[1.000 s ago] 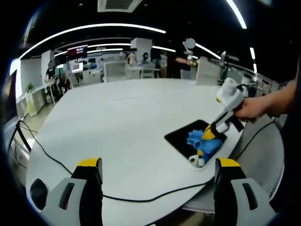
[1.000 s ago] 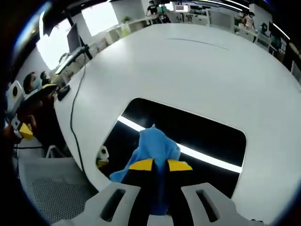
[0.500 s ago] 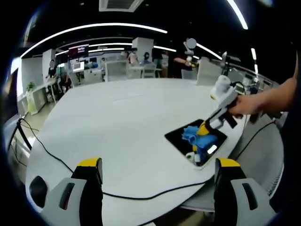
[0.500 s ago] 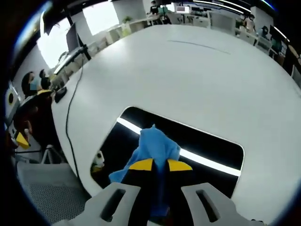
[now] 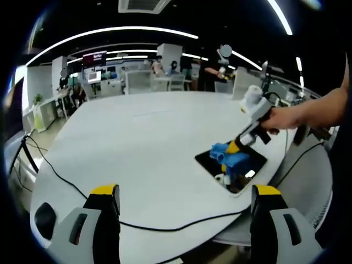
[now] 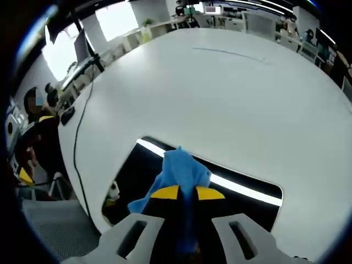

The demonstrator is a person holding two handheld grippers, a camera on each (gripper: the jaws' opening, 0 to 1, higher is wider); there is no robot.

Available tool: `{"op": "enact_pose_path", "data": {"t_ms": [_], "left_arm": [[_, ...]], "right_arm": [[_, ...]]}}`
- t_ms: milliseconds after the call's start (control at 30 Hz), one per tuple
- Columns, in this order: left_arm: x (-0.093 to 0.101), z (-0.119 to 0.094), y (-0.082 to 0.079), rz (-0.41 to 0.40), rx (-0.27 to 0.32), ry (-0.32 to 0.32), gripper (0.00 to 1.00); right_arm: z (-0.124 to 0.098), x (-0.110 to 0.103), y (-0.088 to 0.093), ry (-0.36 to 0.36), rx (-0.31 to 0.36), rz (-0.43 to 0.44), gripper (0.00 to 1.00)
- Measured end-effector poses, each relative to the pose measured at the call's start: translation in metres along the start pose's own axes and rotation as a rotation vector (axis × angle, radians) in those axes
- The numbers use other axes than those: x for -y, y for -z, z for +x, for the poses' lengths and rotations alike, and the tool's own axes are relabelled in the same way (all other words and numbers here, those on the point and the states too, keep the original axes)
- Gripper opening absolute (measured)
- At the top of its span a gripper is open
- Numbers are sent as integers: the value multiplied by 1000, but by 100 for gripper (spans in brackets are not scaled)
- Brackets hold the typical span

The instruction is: Wipe the mirror surface with the cleaning cloth until all visible marks leave the cleaned area.

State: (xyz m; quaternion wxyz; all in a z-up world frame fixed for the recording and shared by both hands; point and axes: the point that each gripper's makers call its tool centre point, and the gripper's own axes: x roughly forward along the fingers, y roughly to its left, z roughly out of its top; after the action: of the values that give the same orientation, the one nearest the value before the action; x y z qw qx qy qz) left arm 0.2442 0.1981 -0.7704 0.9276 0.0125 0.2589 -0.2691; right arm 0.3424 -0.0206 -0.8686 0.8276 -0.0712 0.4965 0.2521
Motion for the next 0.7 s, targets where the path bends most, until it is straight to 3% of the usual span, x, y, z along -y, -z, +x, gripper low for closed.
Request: {"op": "enact_pose_path", "data": {"t_ms": [700], "left_arm": [[3,7,-1,-5,0,15,100]], "right_arm": [[6,4,-11,4,-10,22,5]]}}
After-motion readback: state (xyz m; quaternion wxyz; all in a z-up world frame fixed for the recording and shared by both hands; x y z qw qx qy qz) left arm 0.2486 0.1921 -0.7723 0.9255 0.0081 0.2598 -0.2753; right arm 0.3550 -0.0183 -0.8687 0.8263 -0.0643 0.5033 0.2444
